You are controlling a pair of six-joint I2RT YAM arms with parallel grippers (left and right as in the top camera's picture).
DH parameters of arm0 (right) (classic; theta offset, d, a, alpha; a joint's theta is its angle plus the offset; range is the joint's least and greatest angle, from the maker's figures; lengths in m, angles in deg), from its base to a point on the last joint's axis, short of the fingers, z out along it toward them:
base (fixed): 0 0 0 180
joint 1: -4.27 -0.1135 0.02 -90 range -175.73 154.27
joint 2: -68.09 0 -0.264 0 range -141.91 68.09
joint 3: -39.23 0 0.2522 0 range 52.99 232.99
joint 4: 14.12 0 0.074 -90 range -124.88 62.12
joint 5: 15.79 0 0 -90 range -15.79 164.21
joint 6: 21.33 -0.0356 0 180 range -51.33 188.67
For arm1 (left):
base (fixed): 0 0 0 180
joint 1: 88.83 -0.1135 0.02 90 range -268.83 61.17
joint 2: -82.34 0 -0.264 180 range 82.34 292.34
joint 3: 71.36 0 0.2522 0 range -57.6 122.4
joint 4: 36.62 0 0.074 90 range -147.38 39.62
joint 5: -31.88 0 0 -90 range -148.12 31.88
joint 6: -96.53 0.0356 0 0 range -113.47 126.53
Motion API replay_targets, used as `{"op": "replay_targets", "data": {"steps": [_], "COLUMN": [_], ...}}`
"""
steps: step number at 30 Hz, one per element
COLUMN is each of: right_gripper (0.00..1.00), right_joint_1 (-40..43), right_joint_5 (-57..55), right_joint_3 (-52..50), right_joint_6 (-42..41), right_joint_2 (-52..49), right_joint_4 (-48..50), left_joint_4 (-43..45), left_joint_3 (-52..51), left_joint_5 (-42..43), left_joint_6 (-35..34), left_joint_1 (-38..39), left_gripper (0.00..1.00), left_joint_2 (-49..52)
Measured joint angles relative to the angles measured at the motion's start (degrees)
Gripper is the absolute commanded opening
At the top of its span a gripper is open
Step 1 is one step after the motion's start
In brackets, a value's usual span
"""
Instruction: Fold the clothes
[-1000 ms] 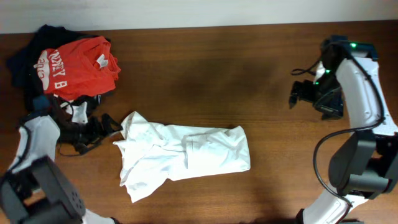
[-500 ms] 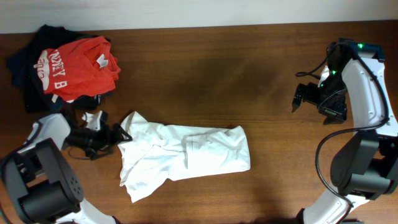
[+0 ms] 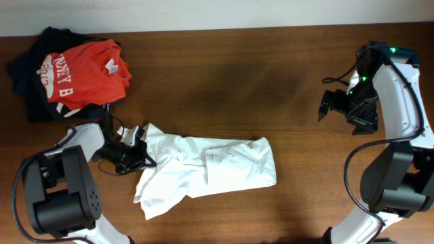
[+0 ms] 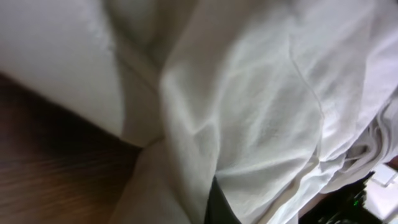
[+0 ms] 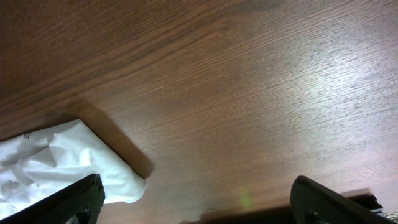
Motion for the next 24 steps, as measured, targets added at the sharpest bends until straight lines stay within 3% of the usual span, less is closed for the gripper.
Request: {"op": "replay_targets", "data": {"steps": [7, 12, 17, 24], "right_gripper": [0.99, 0.99, 0.99, 0.99], "right_joint_1": [0.0, 0.0, 0.0, 0.0], "right_joint_5": [0.15, 0.15, 0.15, 0.15], "right_joint_3": [0.0, 0.0, 0.0, 0.0], "right_joint_6": [0.0, -0.09, -0.11, -0.11], "right_joint_2": [0.0, 0.0, 0.0, 0.0], "right_joint_4": [0.02, 0.04, 0.02, 0.02], "left_joint_4": [-15.19, -24.09, -26.1, -22.8], "left_joint_3": [10.78, 21.97, 24.41, 24.39], "left_joint_5": [-13.62, -17.09, -16.68, -14.49], "left_joint_6": [-11.13, -13.51, -14.49, -18.25], "left_joint_1": [0.39, 3.76, 12.39, 27.17], "left_gripper": [0.0, 0.01, 0.0, 0.0], "left_joint_2": [0.26, -5.62, -14.03, -13.99]}}
